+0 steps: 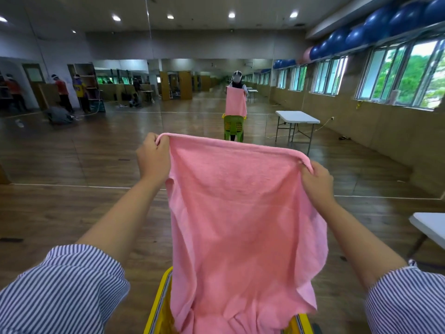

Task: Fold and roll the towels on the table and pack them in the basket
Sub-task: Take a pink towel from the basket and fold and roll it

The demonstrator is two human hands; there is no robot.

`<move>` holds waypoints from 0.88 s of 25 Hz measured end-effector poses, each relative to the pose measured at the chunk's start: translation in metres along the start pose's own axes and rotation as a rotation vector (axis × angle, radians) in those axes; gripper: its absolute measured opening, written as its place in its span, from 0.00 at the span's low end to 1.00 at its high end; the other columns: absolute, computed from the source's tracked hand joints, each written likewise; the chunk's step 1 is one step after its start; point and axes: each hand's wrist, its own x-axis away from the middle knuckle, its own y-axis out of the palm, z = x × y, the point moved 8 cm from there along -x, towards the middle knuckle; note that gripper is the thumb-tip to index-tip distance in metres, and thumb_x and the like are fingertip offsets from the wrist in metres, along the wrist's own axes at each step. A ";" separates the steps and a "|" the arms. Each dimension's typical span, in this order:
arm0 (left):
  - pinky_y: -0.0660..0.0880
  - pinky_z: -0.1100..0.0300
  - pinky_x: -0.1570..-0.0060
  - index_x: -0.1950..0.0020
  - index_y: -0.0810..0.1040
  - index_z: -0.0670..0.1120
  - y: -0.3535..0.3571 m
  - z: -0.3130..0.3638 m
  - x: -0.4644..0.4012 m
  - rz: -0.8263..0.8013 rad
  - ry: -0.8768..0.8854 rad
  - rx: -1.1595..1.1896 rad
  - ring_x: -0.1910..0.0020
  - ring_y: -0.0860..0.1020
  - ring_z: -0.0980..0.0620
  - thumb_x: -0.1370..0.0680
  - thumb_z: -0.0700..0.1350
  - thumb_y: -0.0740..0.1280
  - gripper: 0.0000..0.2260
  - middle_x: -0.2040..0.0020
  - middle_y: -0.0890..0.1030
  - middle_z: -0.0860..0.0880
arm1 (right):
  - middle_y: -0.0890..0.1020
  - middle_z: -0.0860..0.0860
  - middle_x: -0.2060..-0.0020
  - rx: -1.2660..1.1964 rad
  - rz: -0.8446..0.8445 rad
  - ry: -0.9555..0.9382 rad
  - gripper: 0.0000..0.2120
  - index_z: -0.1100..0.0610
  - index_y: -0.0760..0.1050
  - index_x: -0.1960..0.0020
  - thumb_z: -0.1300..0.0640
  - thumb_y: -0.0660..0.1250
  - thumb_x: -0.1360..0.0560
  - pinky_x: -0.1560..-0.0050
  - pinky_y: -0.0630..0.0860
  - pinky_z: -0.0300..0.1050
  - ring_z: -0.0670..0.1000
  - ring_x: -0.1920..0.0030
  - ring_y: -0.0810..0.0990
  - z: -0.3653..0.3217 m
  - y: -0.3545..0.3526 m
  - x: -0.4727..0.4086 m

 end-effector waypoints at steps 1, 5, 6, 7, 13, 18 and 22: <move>0.55 0.54 0.68 0.65 0.65 0.44 0.000 -0.002 0.002 -0.001 -0.013 -0.013 0.64 0.64 0.48 0.21 0.43 0.57 0.12 0.68 0.67 0.50 | 0.73 0.50 0.71 0.036 -0.008 0.001 0.16 0.58 0.68 0.65 0.50 0.59 0.23 0.68 0.64 0.43 0.49 0.67 0.70 0.003 -0.003 0.002; 0.62 0.52 0.61 0.63 0.69 0.41 -0.001 -0.013 0.004 0.069 -0.066 0.001 0.57 0.71 0.40 0.21 0.42 0.55 0.11 0.60 0.75 0.38 | 0.75 0.53 0.71 0.240 -0.065 0.034 0.18 0.59 0.69 0.67 0.45 0.64 0.27 0.69 0.65 0.46 0.54 0.67 0.73 0.028 -0.016 0.012; 0.66 0.50 0.57 0.58 0.72 0.39 -0.005 -0.018 0.003 0.106 -0.095 0.029 0.53 0.74 0.38 0.20 0.42 0.54 0.11 0.55 0.77 0.34 | 0.78 0.54 0.68 0.361 -0.157 0.053 0.16 0.58 0.72 0.65 0.45 0.63 0.29 0.67 0.68 0.46 0.57 0.64 0.75 0.043 -0.013 0.017; 0.68 0.49 0.54 0.53 0.74 0.37 -0.007 -0.024 0.004 0.141 -0.120 0.053 0.51 0.75 0.37 0.20 0.42 0.54 0.12 0.52 0.77 0.33 | 0.80 0.56 0.64 0.483 -0.257 0.099 0.14 0.57 0.74 0.63 0.46 0.63 0.30 0.64 0.71 0.47 0.58 0.61 0.78 0.060 -0.013 0.025; 0.66 0.50 0.59 0.62 0.67 0.48 0.065 0.029 0.043 -0.182 0.117 0.206 0.62 0.69 0.46 0.21 0.44 0.53 0.10 0.66 0.69 0.48 | 0.74 0.53 0.71 0.314 -0.047 0.181 0.13 0.58 0.71 0.67 0.49 0.57 0.32 0.63 0.68 0.44 0.59 0.63 0.75 0.025 -0.044 0.033; 0.59 0.57 0.66 0.62 0.65 0.48 0.139 0.102 0.109 -0.456 0.301 0.281 0.68 0.68 0.51 0.19 0.39 0.56 0.12 0.68 0.69 0.50 | 0.75 0.51 0.68 0.481 0.154 0.002 0.10 0.56 0.68 0.65 0.52 0.58 0.28 0.65 0.66 0.45 0.57 0.65 0.72 -0.012 -0.103 0.023; 0.60 0.57 0.65 0.57 0.68 0.40 0.189 0.139 0.167 -0.554 0.392 0.349 0.65 0.70 0.50 0.19 0.43 0.55 0.09 0.65 0.72 0.47 | 0.74 0.51 0.66 0.620 0.242 0.033 0.10 0.53 0.70 0.61 0.53 0.56 0.24 0.64 0.64 0.45 0.56 0.64 0.69 0.017 -0.188 0.027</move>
